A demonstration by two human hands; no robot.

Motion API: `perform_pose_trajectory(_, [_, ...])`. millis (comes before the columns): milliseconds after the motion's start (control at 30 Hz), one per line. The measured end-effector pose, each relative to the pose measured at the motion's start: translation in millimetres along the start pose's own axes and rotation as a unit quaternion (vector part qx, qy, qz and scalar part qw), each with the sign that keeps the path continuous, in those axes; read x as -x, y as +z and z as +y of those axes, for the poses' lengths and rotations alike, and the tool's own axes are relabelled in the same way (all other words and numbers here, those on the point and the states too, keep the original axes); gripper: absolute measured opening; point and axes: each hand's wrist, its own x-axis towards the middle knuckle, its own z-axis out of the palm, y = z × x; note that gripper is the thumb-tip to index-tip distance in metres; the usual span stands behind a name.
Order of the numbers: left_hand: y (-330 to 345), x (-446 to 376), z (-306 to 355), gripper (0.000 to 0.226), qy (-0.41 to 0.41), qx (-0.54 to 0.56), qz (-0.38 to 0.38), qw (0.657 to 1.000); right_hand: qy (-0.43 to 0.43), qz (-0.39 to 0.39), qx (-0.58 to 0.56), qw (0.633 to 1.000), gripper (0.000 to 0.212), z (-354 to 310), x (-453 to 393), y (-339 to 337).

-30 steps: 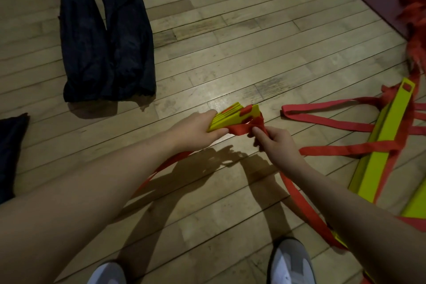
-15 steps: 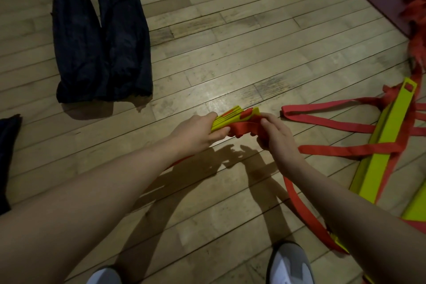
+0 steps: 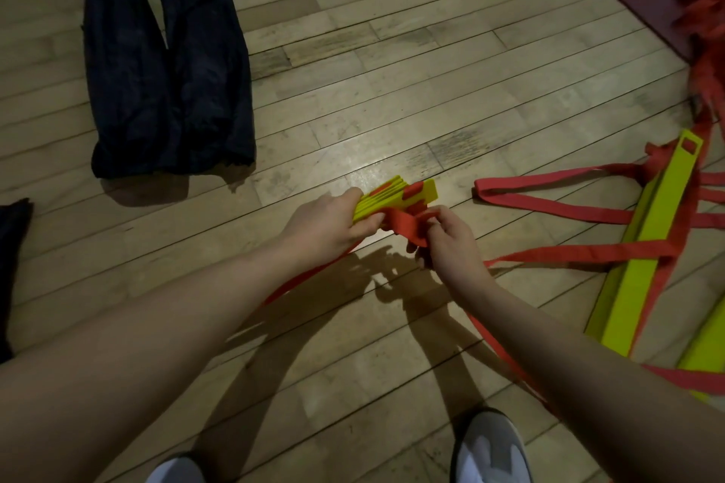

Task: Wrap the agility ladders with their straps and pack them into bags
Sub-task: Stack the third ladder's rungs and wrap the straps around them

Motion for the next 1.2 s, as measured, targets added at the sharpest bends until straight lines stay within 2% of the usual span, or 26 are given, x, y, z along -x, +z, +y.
perform_pose_trajectory(67, [1.4,-0.3,0.9,0.043,-0.006,-0.021,0.007,1.0,-0.008,-0.017,-0.058,0.998,0.018,2.3,9.2,2.9])
perform_pose_trajectory(100, [2.4,-0.2,1.9,0.044,-0.01,-0.028,0.009,1.0,-0.014,-0.025,-0.066,0.997,0.023,2.8,12.1,3.7])
perform_pose_trajectory(167, [3.3,-0.9,4.4,0.047,-0.016,-0.037,0.015,0.999,-0.036,-0.021,-0.02,0.999,0.036,3.1,11.4,3.9])
perform_pose_trajectory(300, [1.5,-0.8,7.6,0.049,-0.024,-0.047,0.02,0.998,-0.079,0.057,0.054,0.994,0.018,-1.1,1.6,1.8])
perform_pose_trajectory(367, [1.7,-0.1,8.4,0.052,-0.025,-0.052,0.021,0.998,-0.08,0.09,0.057,0.991,0.021,-1.5,-2.3,0.0])
perform_pose_trajectory(533, [2.5,1.2,13.2,0.063,-0.01,-0.08,-0.009,0.997,-0.025,0.108,-0.003,0.994,0.029,-0.3,-2.5,3.8])
perform_pose_trajectory(633, [1.1,-0.9,14.7,0.049,-0.009,-0.093,-0.013,0.996,0.012,0.093,-0.065,0.993,0.031,-1.1,-1.7,5.2])
perform_pose_trajectory(767, [-3.8,-6.0,16.4,0.035,-0.018,-0.022,-0.017,0.999,0.043,0.09,-0.117,0.988,0.028,-6.7,-6.9,7.9])
perform_pose_trajectory(900, [1.0,-7.7,19.9,0.038,-0.068,0.026,-0.063,0.995,0.039,0.112,-0.122,0.985,0.014,-7.6,-16.0,2.0])
perform_pose_trajectory(1100, [14.3,-1.5,31.6,0.045,-0.043,-0.054,-0.019,0.997,0.085,0.076,-0.153,0.982,0.02,-8.4,-14.0,7.5])
perform_pose_trajectory(1200, [22.1,1.3,35.5,0.047,-0.061,-0.087,0.007,0.994,0.091,0.065,-0.181,0.977,0.023,-11.7,-12.9,10.8])
